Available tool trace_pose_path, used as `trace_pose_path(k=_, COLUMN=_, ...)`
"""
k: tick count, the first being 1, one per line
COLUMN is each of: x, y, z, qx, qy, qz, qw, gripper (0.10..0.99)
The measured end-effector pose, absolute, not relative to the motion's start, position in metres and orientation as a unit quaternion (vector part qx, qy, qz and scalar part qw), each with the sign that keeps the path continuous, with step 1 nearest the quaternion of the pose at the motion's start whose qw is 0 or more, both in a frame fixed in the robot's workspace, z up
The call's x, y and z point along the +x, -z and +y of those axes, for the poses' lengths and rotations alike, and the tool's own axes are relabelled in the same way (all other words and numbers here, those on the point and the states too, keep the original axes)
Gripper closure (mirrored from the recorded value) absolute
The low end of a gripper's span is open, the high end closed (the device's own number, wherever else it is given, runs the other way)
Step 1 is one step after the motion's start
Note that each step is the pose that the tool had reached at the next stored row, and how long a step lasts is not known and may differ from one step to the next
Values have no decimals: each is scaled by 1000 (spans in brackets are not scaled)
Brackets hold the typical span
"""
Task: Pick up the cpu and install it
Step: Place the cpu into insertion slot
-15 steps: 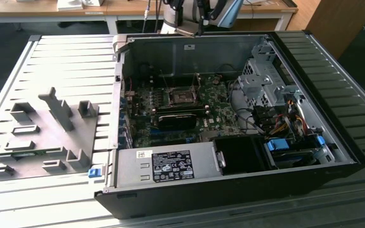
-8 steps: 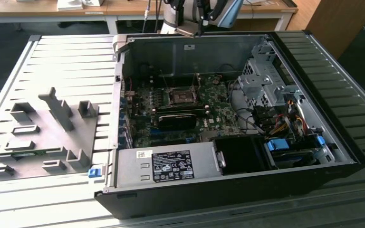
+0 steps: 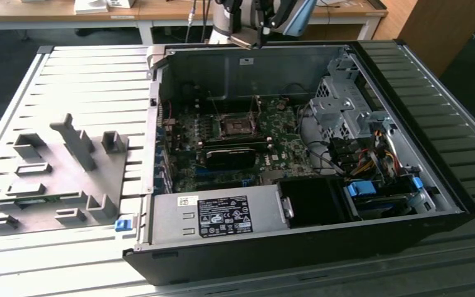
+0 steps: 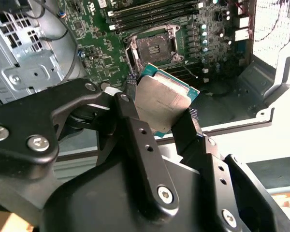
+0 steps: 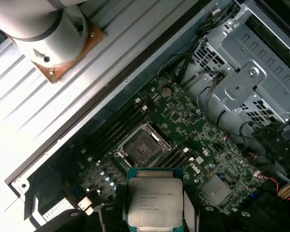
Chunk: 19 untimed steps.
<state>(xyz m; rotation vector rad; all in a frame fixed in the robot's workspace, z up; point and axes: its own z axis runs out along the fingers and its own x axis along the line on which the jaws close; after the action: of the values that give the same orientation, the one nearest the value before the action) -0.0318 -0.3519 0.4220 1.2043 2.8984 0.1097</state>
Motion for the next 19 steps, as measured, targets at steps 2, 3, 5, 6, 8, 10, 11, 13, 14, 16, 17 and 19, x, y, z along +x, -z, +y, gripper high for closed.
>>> trace_pose_path(k=2, x=-32, y=-422, z=-352, qx=393, qy=-35, qz=919, qw=1, gripper=541)
trace_pose_path(k=3, x=-32, y=-422, z=-352, qx=396, qy=-35, qz=917, qw=1, gripper=541)
trace_pose_path(k=5, x=-32, y=-422, z=-352, qx=402, qy=-35, qz=915, qw=1, gripper=541)
trace_pose_path(k=6, x=-32, y=-422, z=-352, qx=404, qy=-35, qz=914, qw=1, gripper=541)
trace_pose_path(k=8, x=-32, y=-422, z=-352, qx=409, qy=-35, qz=912, qw=1, gripper=541)
trace_pose_path(k=10, x=-32, y=-422, z=-352, qx=414, qy=-35, qz=910, qw=2, gripper=541)
trace_pose_path(k=11, x=-32, y=-422, z=-352, qx=416, qy=-35, qz=909, qw=2, gripper=541)
trace_pose_path(k=13, x=-32, y=-422, z=-352, qx=419, qy=-35, qz=907, qw=2, gripper=541)
trace_pose_path(k=14, x=-32, y=-422, z=-352, qx=421, qy=-35, qz=906, qw=2, gripper=541)
trace_pose_path(k=16, x=-32, y=-422, z=-352, qx=426, qy=-35, qz=904, qw=2, gripper=541)
trace_pose_path(k=17, x=-32, y=-422, z=-352, qx=428, qy=-35, qz=903, qw=2, gripper=541)
trace_pose_path(k=19, x=-32, y=-422, z=-352, qx=431, qy=-35, qz=902, qw=2, gripper=541)
